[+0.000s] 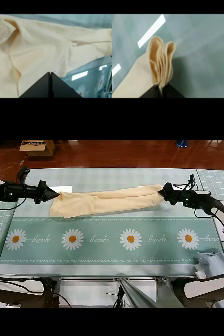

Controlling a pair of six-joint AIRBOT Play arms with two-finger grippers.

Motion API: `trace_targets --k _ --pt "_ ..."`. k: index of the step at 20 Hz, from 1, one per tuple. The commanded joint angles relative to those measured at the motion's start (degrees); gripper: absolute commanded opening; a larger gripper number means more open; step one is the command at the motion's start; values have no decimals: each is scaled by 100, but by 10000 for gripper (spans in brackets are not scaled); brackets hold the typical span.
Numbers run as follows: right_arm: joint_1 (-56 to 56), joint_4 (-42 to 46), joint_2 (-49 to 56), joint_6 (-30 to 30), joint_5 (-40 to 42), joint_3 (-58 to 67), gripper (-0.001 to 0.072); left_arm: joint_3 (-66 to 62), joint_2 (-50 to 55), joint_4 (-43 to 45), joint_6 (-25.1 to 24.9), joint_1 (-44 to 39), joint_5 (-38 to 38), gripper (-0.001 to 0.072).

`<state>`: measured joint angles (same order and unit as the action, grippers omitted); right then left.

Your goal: Fold the shirts.

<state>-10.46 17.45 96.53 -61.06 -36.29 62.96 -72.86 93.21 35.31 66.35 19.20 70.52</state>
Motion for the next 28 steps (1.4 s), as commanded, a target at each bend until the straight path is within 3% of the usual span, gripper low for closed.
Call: trace_targets --k 1,5,10,13,18,23,28 --pt "15 214 -625 168 -415 7 30 -4 2 -479 -144 -116 299 34" --pt "15 1172 -1657 -610 -929 7 29 -4 2 -540 -136 -918 313 34" --pt "22 2389 -2914 -1456 -1681 7 30 -4 7 -750 -116 -2406 -269 35" --pt "24 2514 -3604 -1899 -1945 7 29 -4 46 -828 -114 -3139 -763 34" --pt "33 2518 -4419 -2356 -2339 7 30 -4 363 -1755 -118 -4221 -979 34" --pt "142 2997 -4732 -2730 -2876 7 30 -4 570 -2168 -118 -5278 -1818 34" --pt "557 3421 -4850 -3042 -3091 7 30 -7 1147 -3364 -256 -6166 -2437 34"
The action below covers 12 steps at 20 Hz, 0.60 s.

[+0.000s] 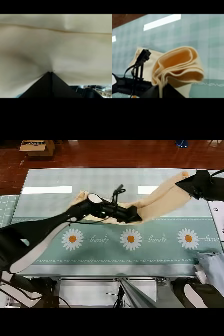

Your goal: Fold the shirts.

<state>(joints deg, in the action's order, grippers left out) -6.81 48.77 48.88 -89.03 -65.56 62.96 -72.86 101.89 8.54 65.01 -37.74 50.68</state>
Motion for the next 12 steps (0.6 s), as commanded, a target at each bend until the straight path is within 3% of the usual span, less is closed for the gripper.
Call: trace_targets --k 1,4,8,12 --pt "203 273 -87 -247 -177 7 30 -2 339 -695 -308 -448 -518 33" --pt "199 413 -162 -243 -214 7 30 4 225 -404 -474 369 -2 32" --pt "341 629 -184 -212 -157 4 30 37 -861 107 -542 2369 595 31" --pt "1703 1091 369 -269 828 7 30 37 -2385 507 -538 4374 1147 31"
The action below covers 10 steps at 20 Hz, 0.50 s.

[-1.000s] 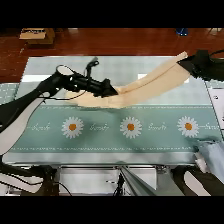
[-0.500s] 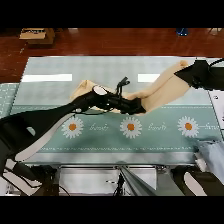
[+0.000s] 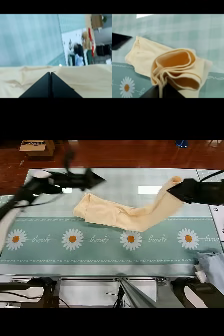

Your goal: Fold the shirts.

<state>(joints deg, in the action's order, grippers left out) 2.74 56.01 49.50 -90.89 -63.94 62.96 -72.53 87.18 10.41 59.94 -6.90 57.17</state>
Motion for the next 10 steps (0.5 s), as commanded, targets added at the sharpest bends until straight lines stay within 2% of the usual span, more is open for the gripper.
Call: trace_targets --k 1,4,6,10 --pt "1163 468 584 -197 1180 4 30 4 -1283 369 -28 1779 728 31" --pt "2277 295 1556 -282 3174 7 30 4 -2203 625 13 2957 1360 32" --pt "2907 -11 2245 -313 4562 7 30 4 -2645 890 87 3397 1606 32" --pt "3873 -660 3377 -348 6979 7 30 4 -3305 1558 186 3480 1751 32"
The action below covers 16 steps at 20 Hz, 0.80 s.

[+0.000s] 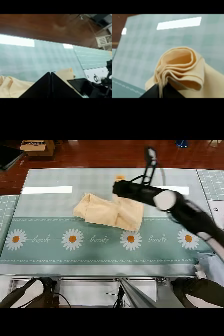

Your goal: Fold the shirts.

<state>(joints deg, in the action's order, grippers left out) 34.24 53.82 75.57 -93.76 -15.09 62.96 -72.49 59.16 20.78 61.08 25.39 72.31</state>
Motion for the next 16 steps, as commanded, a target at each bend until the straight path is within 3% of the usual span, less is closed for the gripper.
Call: trace_targets --k 1,10,14,15,16 --pt "876 -651 931 -96 2378 7 30 0 -603 636 74 181 297 32" --pt "1283 -833 1283 -544 2662 20 30 313 -739 837 177 -426 337 32" --pt "1311 -544 1335 -658 2247 369 31 752 -739 820 177 -446 317 32" --pt "1331 -461 1386 -667 2243 452 73 822 -739 793 177 -446 317 32" --pt "1344 -511 1434 -721 2234 507 271 868 -737 796 177 -446 317 32"
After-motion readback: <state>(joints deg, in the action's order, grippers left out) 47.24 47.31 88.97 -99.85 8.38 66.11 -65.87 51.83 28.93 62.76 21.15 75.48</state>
